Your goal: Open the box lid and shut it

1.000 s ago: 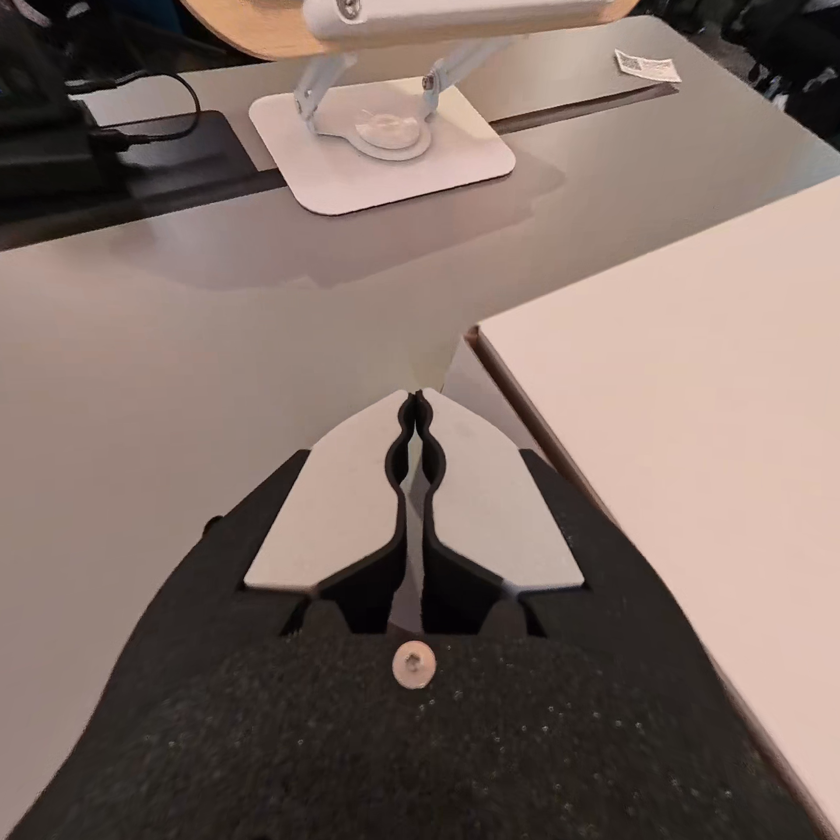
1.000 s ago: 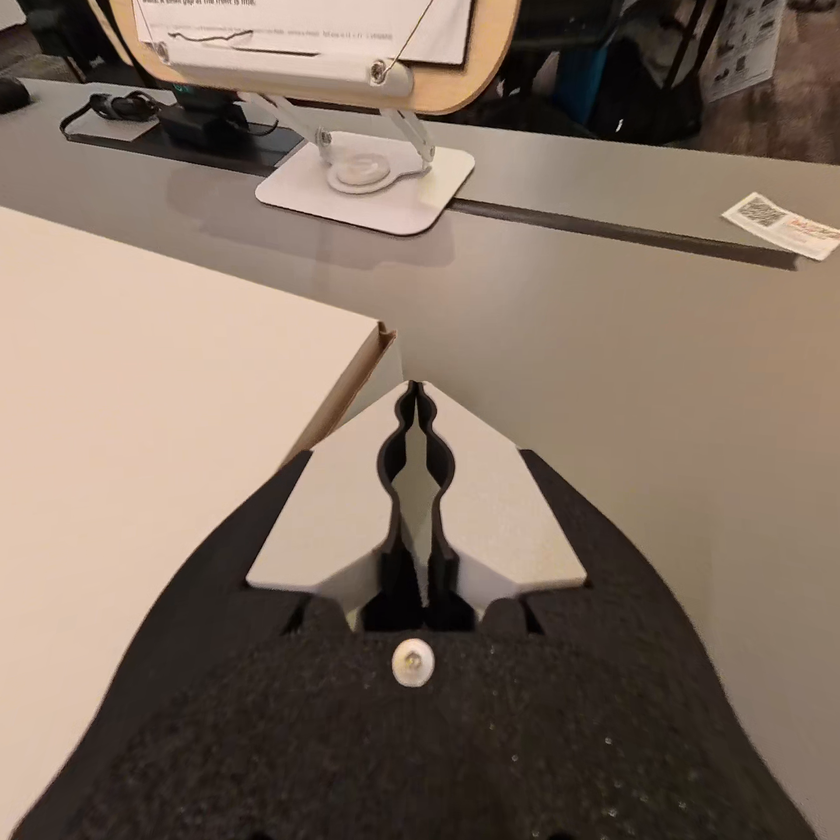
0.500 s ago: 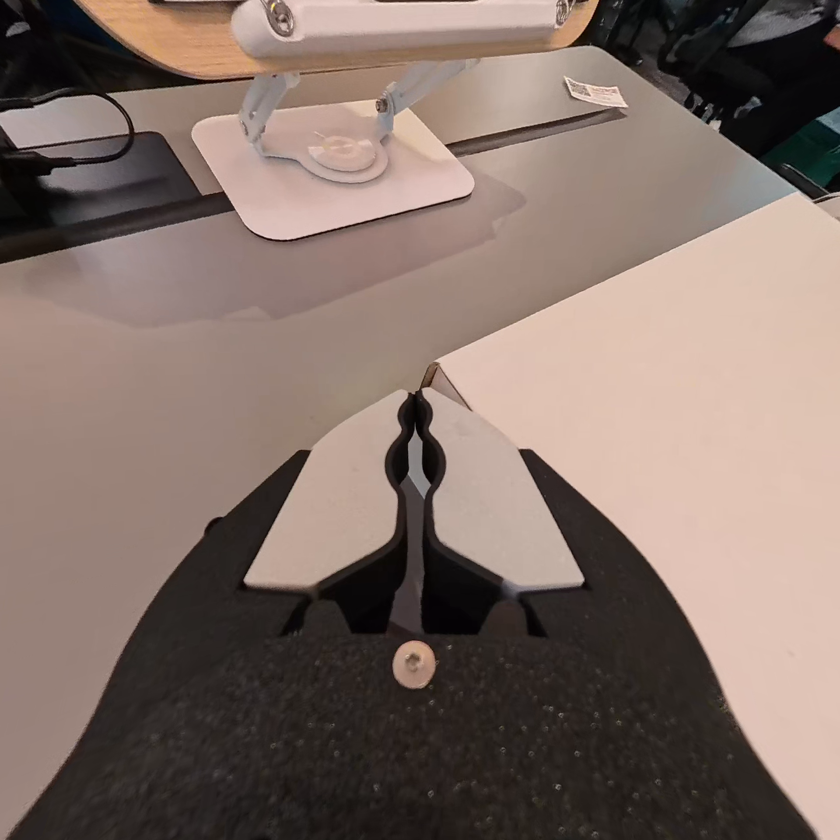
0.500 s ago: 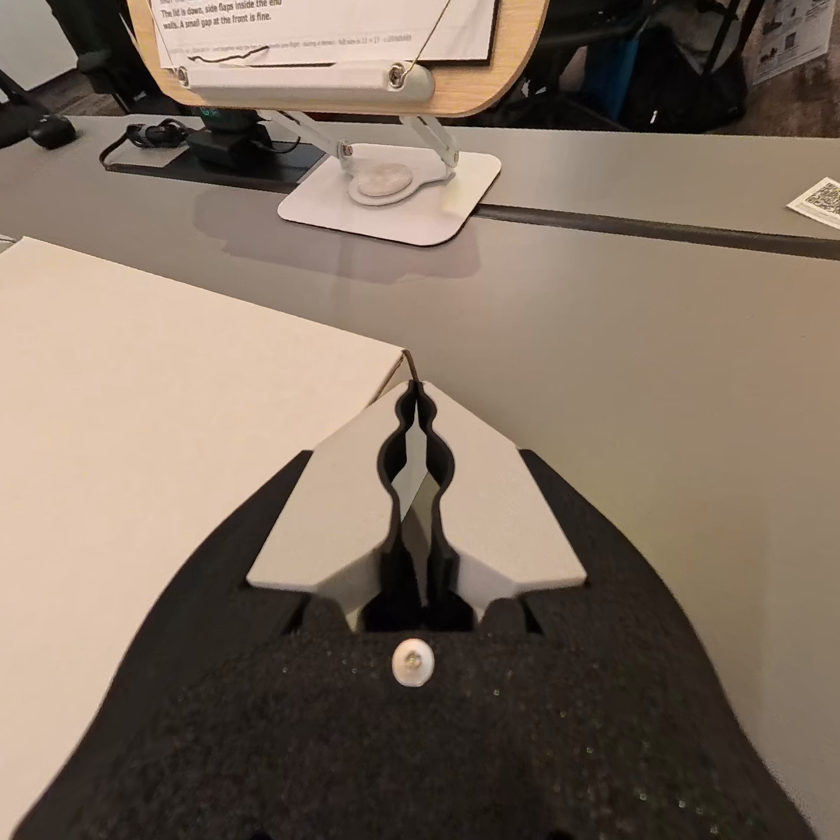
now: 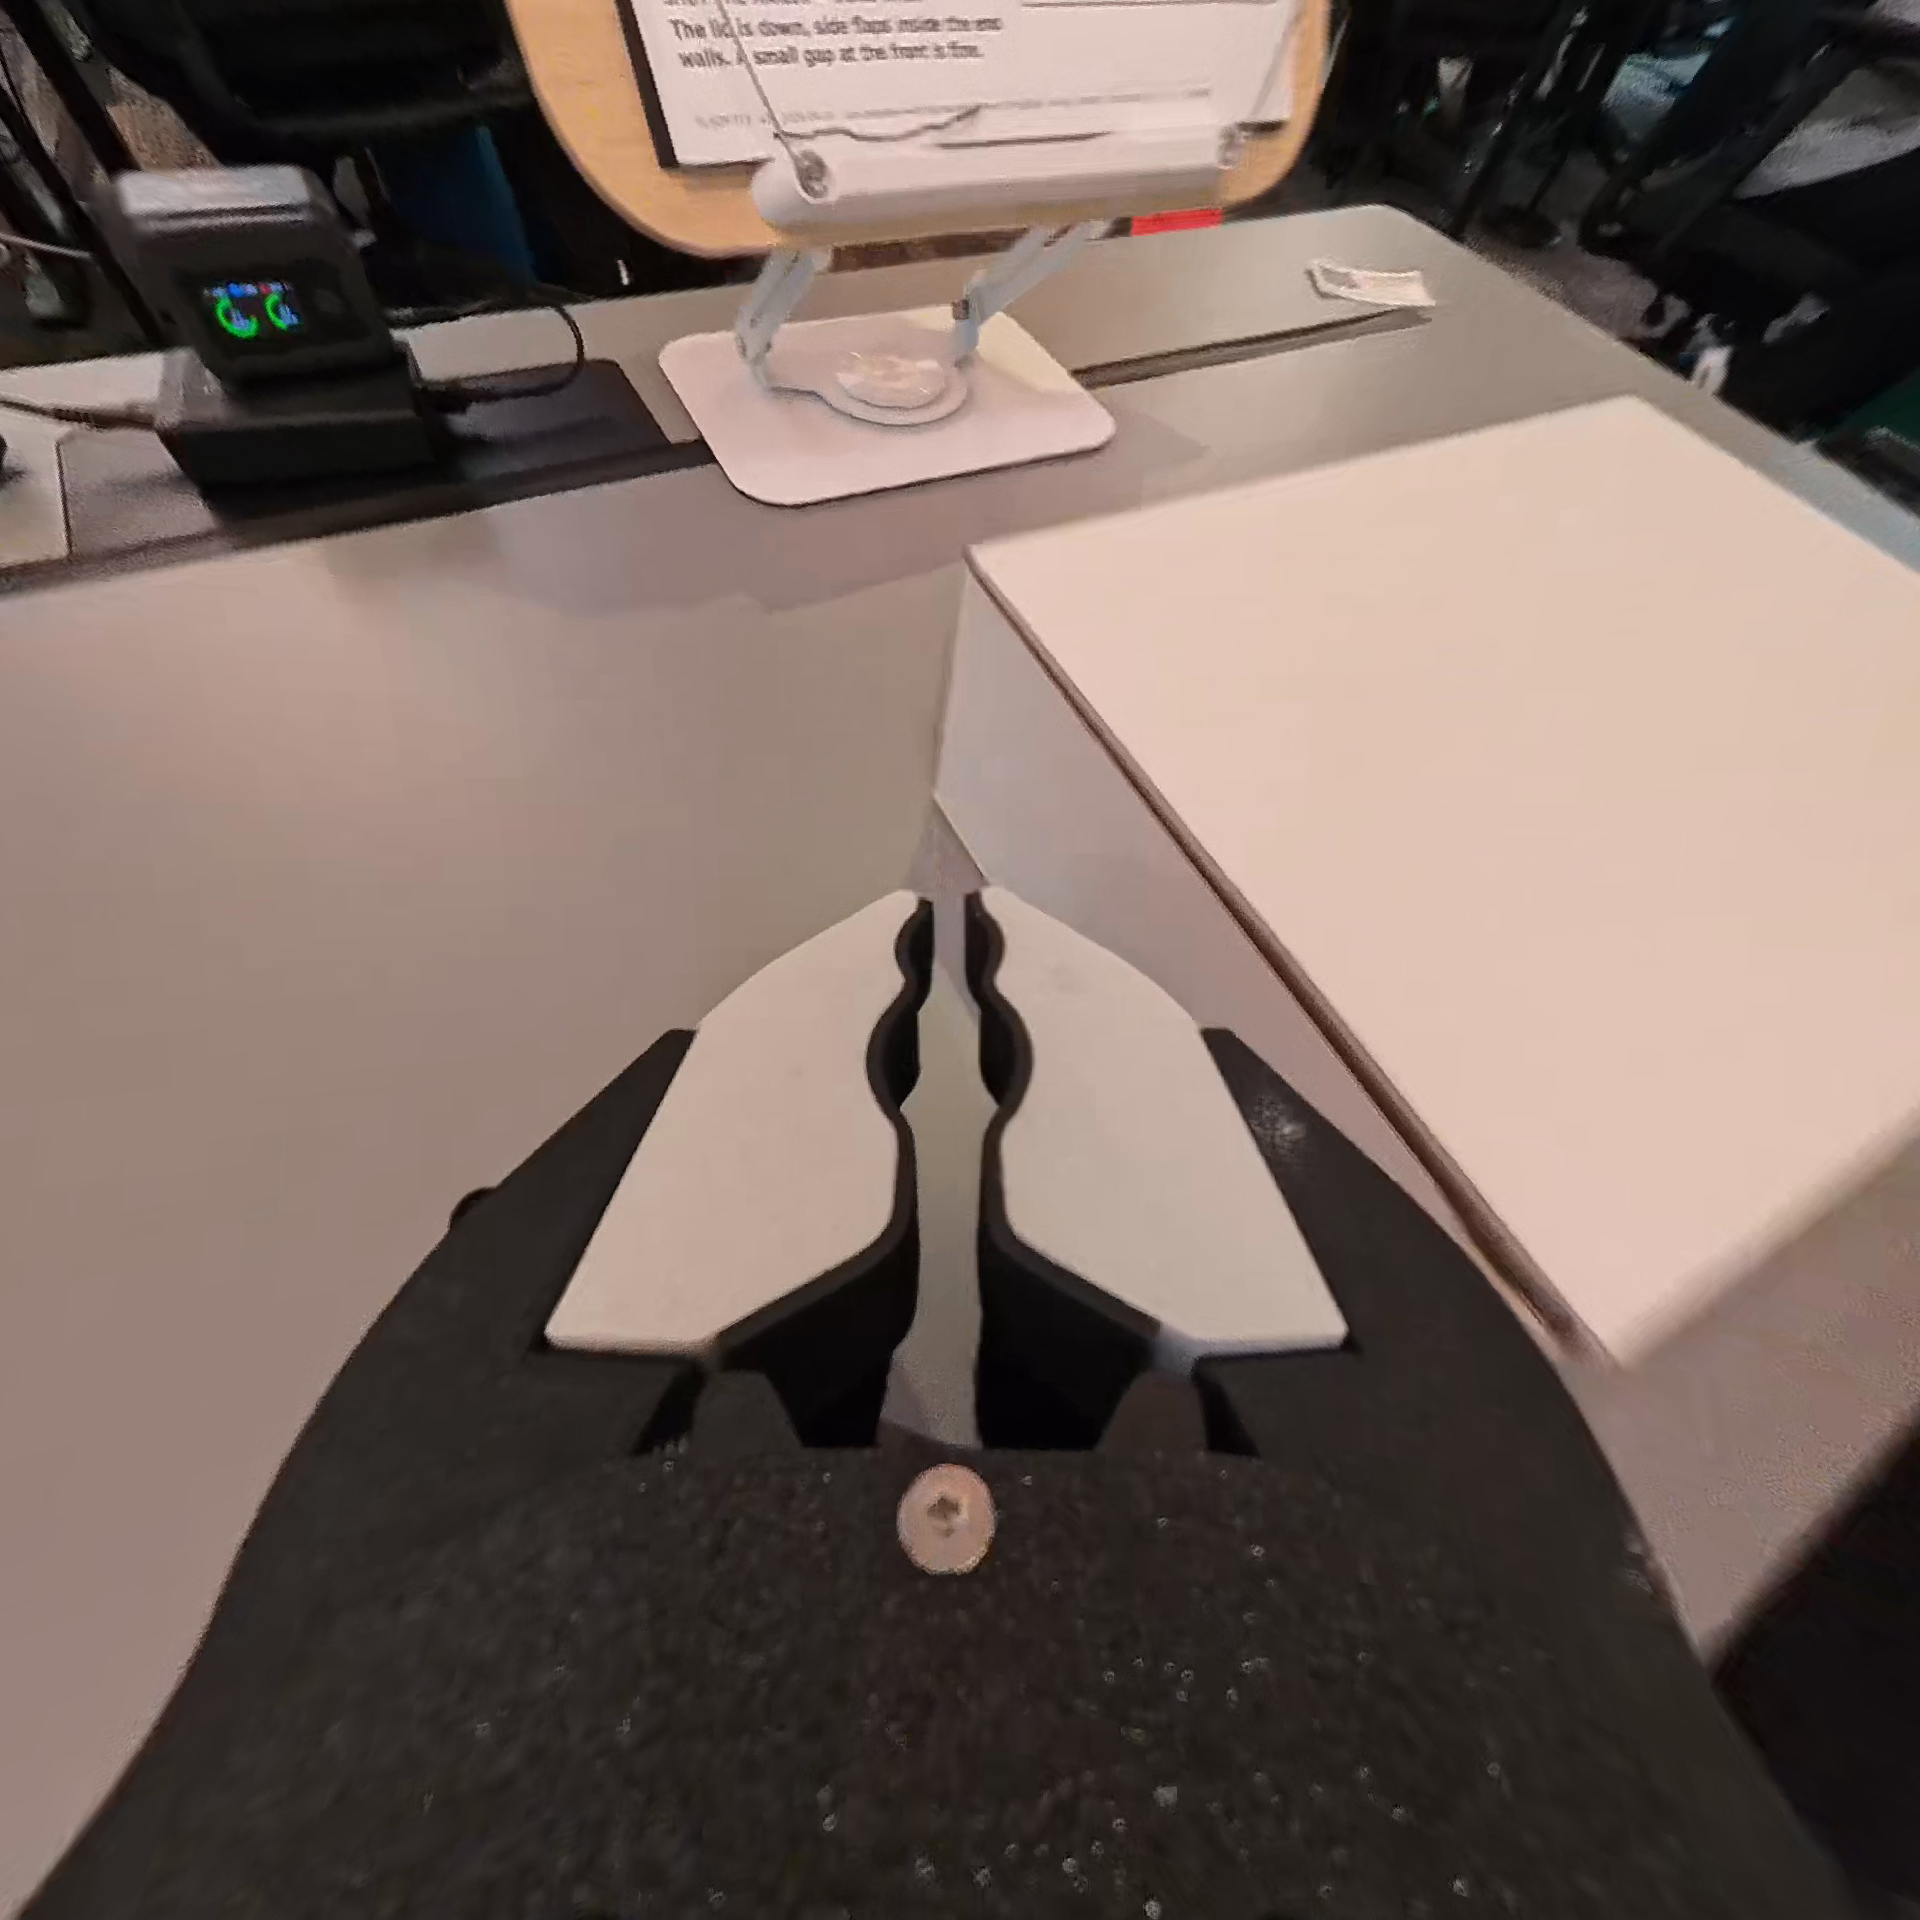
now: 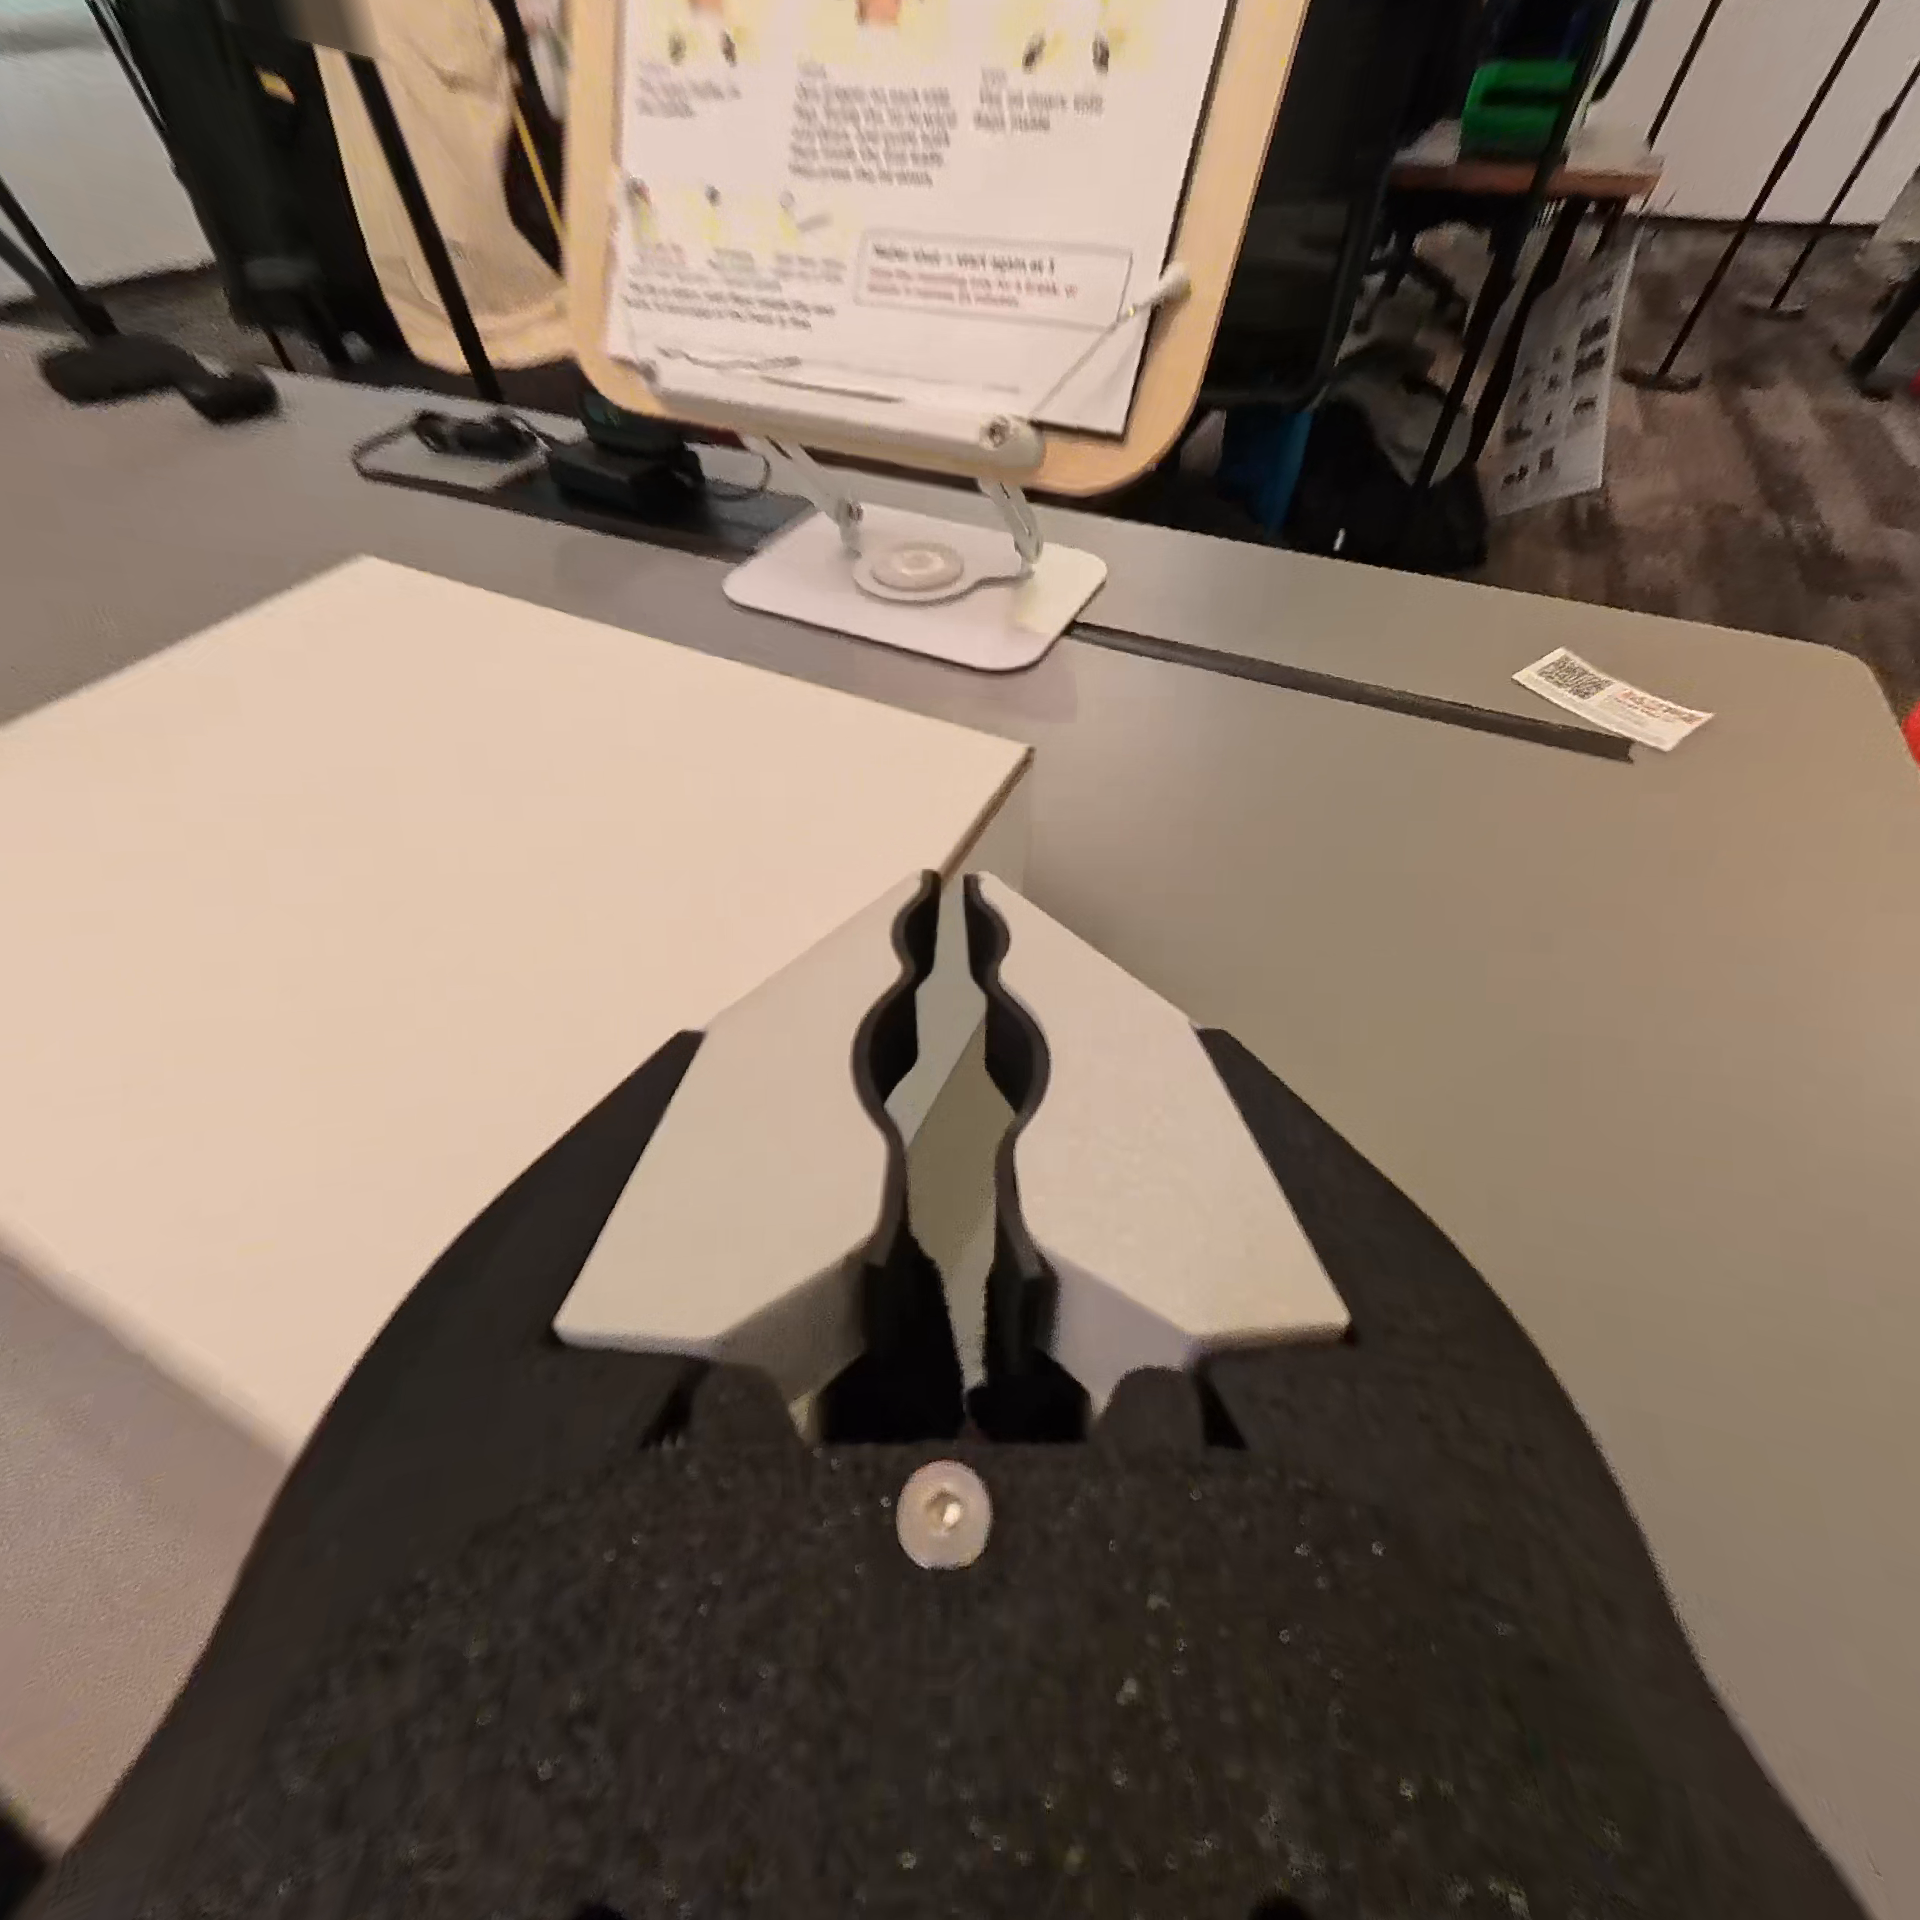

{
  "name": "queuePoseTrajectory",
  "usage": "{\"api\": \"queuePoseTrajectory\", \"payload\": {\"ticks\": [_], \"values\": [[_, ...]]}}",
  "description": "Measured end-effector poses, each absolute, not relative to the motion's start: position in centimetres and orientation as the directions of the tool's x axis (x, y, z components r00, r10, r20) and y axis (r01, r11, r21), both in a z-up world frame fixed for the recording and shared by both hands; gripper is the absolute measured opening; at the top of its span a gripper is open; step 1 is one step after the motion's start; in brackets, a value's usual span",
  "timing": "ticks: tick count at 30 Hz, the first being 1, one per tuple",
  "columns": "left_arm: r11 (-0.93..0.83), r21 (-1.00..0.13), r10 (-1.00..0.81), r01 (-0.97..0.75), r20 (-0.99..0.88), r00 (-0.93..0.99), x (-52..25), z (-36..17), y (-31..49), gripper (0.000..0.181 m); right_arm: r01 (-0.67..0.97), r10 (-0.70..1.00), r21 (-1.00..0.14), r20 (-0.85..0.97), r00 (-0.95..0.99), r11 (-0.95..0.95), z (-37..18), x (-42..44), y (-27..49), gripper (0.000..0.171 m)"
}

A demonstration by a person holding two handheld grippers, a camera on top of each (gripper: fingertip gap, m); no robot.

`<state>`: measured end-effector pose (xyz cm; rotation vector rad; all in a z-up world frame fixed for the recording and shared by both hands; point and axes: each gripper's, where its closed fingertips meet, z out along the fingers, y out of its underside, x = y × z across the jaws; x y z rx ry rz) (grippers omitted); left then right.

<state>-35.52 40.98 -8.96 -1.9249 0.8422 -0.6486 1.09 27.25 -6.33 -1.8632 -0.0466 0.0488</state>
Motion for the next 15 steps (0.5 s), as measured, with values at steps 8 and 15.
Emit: {"api": "queuePoseTrajectory", "payload": {"ticks": [8,15], "values": [[-0.381,-0.913,-0.754,-0.146,0.215,0.620,-40.1,-10.7,24.4,0.019,-0.168,0.077,-0.972,-0.183,0.980,-0.164,-8.0,-6.7,15.5,0.021],[-0.322,-0.946,-0.746,-0.038,0.228,0.626,-40.2,-11.4,20.4,0.034,-0.104,0.057,-0.979,-0.116,0.992,-0.178,-11.8,-9.9,12.5,0.036]]}}
